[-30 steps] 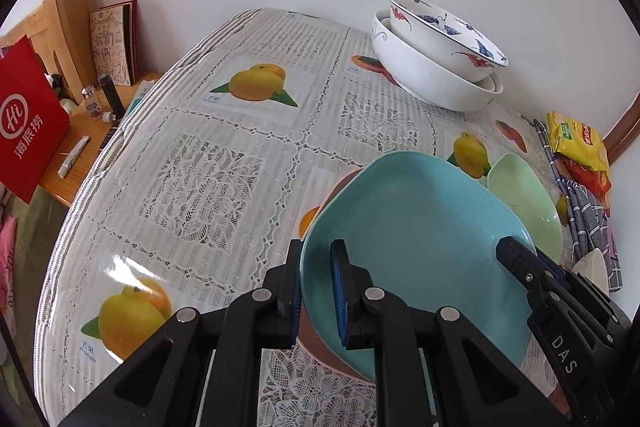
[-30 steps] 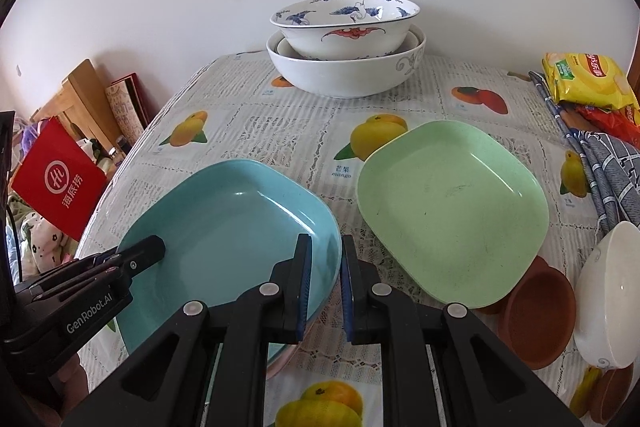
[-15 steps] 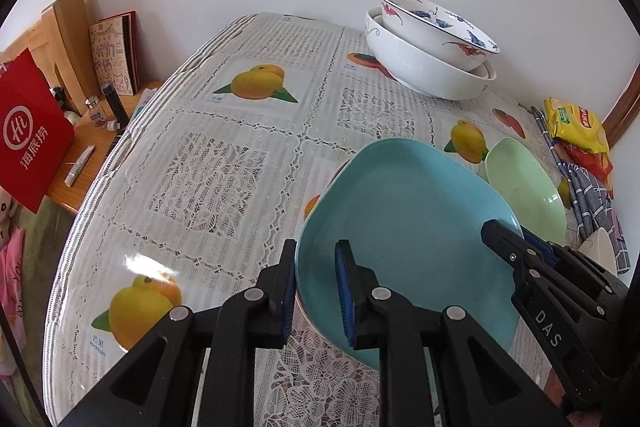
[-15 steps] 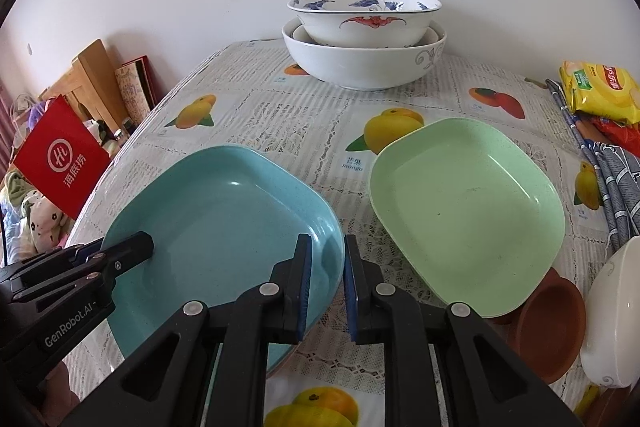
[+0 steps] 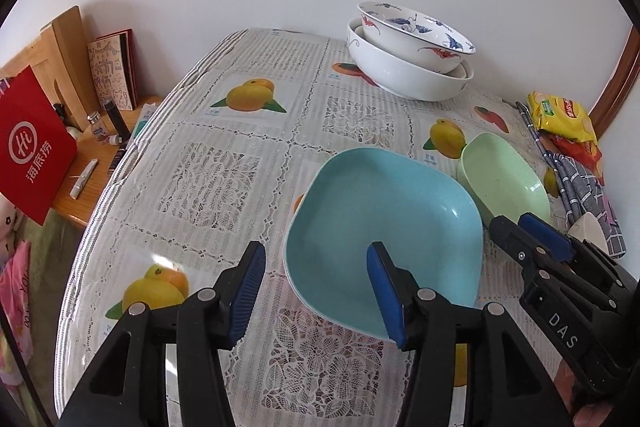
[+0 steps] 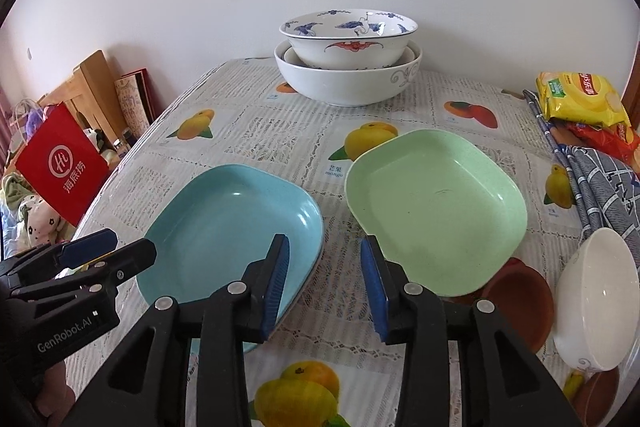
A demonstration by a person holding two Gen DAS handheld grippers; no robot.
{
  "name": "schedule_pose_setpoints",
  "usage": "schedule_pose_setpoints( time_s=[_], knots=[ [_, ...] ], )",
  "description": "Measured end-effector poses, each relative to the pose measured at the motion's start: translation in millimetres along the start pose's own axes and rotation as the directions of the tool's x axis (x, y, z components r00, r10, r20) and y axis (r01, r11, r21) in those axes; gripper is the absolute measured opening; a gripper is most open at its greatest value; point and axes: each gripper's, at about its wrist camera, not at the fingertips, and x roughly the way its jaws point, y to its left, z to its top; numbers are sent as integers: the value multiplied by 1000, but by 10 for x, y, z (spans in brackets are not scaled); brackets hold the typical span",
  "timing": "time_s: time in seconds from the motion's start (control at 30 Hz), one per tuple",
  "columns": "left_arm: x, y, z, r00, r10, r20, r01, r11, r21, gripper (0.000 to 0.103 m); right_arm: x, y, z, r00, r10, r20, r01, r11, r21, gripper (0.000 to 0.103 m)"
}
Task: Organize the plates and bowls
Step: 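Open the right gripper and release the teal plate, then move the right gripper to the light green plate rim and close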
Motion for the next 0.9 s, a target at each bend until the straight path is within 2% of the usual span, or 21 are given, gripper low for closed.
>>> schedule_pose_setpoints(
  time_s=[0.1,0.4,0.53,0.7,0.9],
  knots=[
    [-91,-86,13,1000,-12,15,12,1000,4,51,-165,-133,-34,1000,-20,9,20,999,25,51],
    [-344,-565,120,996,-46,72,41,997,67,51,-721,-670,-35,991,-101,85,92,991,100,56],
    [-397,-817,224,994,-23,104,13,995,101,51,-925,-870,-53,979,-160,124,144,981,132,61],
    [-370,-1113,351,991,-41,125,22,989,149,51,-1007,-1027,-59,985,-147,93,133,981,140,64],
    [-242,-1306,432,995,-55,86,41,986,160,51,-917,-1153,-97,990,-137,44,130,983,133,64]
  ],
)
